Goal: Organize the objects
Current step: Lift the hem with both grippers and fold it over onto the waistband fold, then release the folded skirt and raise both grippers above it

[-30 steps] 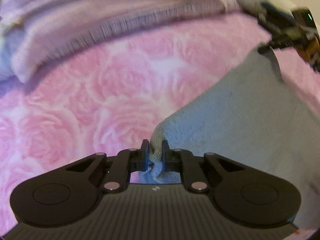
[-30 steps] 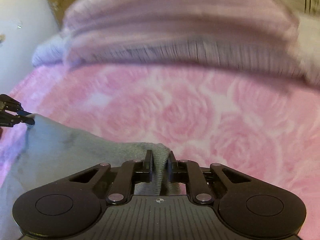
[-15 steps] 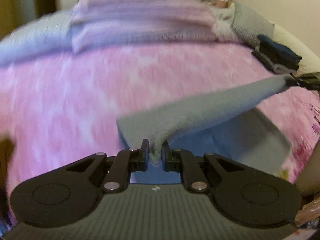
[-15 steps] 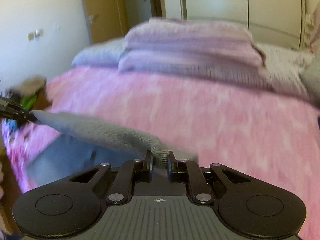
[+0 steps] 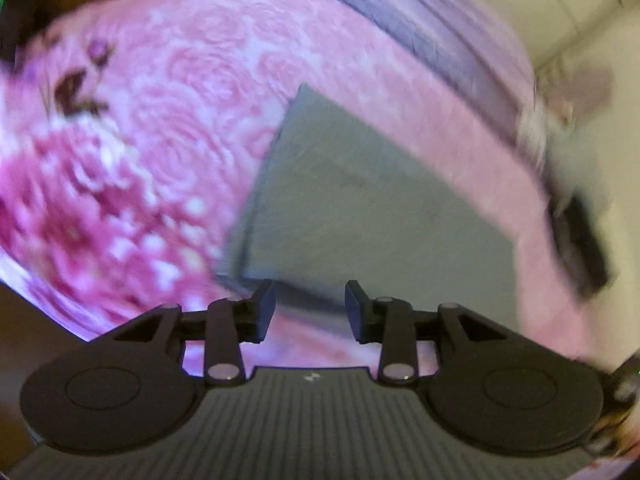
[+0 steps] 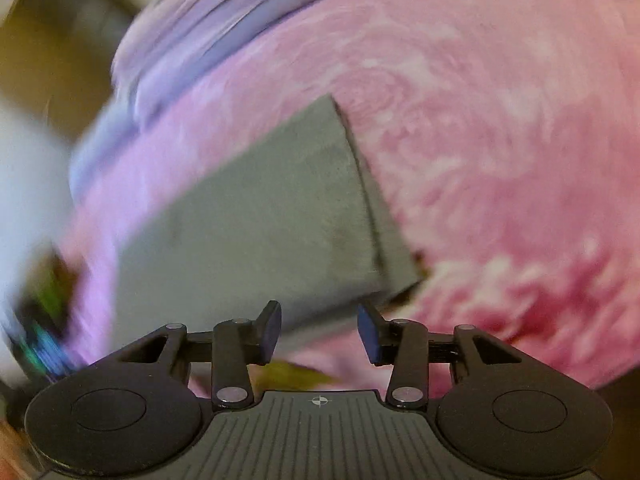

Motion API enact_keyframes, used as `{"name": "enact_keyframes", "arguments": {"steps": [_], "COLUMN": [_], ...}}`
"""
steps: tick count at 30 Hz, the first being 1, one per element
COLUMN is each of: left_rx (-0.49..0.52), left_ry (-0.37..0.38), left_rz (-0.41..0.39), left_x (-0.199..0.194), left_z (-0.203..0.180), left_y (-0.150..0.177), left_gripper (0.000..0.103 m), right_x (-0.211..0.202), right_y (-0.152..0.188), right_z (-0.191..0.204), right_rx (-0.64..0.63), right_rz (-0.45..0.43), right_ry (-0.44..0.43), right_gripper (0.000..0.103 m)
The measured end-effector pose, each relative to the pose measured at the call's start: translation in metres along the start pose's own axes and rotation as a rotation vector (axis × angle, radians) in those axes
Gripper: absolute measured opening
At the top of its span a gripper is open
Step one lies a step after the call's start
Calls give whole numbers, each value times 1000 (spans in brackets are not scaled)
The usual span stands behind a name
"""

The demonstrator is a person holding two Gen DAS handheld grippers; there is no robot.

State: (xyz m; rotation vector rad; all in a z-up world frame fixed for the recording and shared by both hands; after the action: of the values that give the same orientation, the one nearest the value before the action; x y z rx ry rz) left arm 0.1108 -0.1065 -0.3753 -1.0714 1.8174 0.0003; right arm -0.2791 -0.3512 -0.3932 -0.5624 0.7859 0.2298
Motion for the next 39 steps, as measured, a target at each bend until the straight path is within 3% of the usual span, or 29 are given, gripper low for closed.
{"name": "enact_keyframes", "arguments": {"steps": [3, 6, 7, 8, 9, 13, 17, 20, 23, 26, 30, 32, 35, 36, 39], "left_rx": [-130, -264, -285, -290, -276, -108, -42, 51, 139, 274, 346, 377, 426, 429, 427], "left_ry": [19, 28, 27, 21, 10, 17, -57, -121, -225, -341, -353, -334, -402, -436, -458], "left_rz": [6, 11, 5, 0, -4, -73, -7, 7, 6, 2, -47, -36, 36, 75, 76], "left_x": [14, 27, 30, 34, 37, 23, 34, 40, 31, 17, 12, 25, 54, 64, 64], "left_z": [9, 19, 22, 23, 24, 6, 15, 15, 4, -17, -48, -60, -55, -47, -50], "left_y": [6, 11, 11, 11, 9, 3, 24, 36, 34, 33, 31, 33, 46, 51, 51], "left_gripper": [33, 33, 32, 20, 3, 3, 4, 8, 17, 18, 31, 41, 41, 41, 41], "right_x": [15, 31, 35, 38, 39, 13, 28, 35, 19, -6, 6, 26, 62, 64, 62], "right_y": [-7, -10, -11, -12, -13, -17, 3, 9, 5, 2, 14, 22, 40, 42, 38], "right_z": [-9, -19, -23, -26, -27, -5, -25, -25, -17, 17, 66, 71, 44, 37, 35], "right_rx": [233, 369, 387, 394, 388, 231, 227, 175, 96, -196, -530, -576, -570, -560, -533], "right_rz": [-17, -35, -47, -47, -43, -130, -53, -15, 4, -88, -157, -147, -49, -61, -46], "right_ry": [-27, -23, -26, -8, 1, -31, 80, 159, 273, 366, 338, 324, 393, 394, 377], "right_gripper": [39, 37, 30, 2, 2, 1, 1, 7, 31, 40, 48, 48, 52, 56, 56]}}
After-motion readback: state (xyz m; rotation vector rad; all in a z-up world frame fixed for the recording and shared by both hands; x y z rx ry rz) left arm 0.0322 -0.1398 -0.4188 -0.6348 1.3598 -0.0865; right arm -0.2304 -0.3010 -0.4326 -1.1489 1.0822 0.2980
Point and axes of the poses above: each gripper's, at about its wrist camera, not at the fingertips, and x roughly the way its jaws point, z to its left, y to its underside, the point moved 8 cm from there along x, roughly the way its jaws point, and after that the axes turned 5 degrees about -z, right-handed, at the moved point
